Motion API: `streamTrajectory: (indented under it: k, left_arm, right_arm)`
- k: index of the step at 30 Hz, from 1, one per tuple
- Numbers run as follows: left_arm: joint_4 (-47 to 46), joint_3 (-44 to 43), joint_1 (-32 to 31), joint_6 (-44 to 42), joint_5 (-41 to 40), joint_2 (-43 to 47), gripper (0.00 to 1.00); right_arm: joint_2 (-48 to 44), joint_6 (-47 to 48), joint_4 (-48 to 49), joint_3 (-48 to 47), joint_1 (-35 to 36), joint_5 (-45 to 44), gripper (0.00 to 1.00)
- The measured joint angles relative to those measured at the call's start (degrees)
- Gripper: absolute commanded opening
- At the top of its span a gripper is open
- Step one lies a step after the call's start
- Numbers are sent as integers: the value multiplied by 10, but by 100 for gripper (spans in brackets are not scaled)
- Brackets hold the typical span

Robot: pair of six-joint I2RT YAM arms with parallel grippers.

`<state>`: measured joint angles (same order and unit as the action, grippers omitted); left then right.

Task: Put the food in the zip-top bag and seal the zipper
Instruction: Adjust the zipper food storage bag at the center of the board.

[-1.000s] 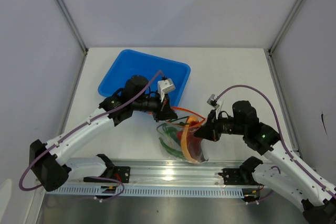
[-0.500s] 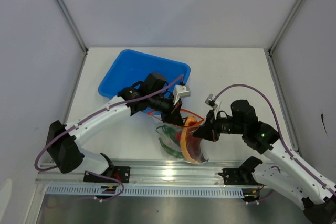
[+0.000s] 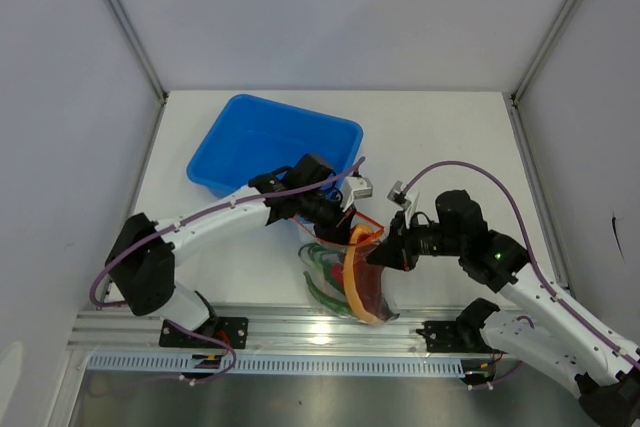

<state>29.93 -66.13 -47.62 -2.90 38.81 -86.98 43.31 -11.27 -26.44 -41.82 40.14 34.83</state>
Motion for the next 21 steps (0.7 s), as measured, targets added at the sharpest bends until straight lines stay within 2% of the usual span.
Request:
streamTrajectory:
  k: [2,4,6,7,9,10,12,13,15,16,21]
  left_arm:
    - [-10,20,-1,6,-5,0,6]
    - [-22,38,-2,13,-13,3,20]
    - [-28,54,-3,18,-28,14,23]
    - [-29,60,-3,19,-37,23,33]
    - [-28,67,-3,20,-58,47,45]
    - [-29,68,-3,22,-69,59,53]
    - [-31,68,-3,23,-90,84,62]
    - [-33,68,-3,25,-101,96,72]
    - [-36,68,-3,23,-116,116,84]
    - [-37,67,-3,24,-120,125,99]
    - [-33,49,-8,24,-158,147,99]
  right_arm:
    - [0,0,-6,0,0,-1,0]
    - [0,0,-13,0,2,-3,0]
    - [0,2,-16,0,3,-3,0]
    - [0,4,-16,0,2,-3,0]
    - [0,5,-16,0,2,-3,0]
    - [0,5,-16,0,2,-3,0]
    - [0,5,-16,-1,3,-1,0]
    - [0,5,-16,-3,3,1,0]
    - [0,6,-16,-5,3,2,0]
    - [0,7,-15,-8,3,4,0]
    - [4,14,-10,-22,3,5,0]
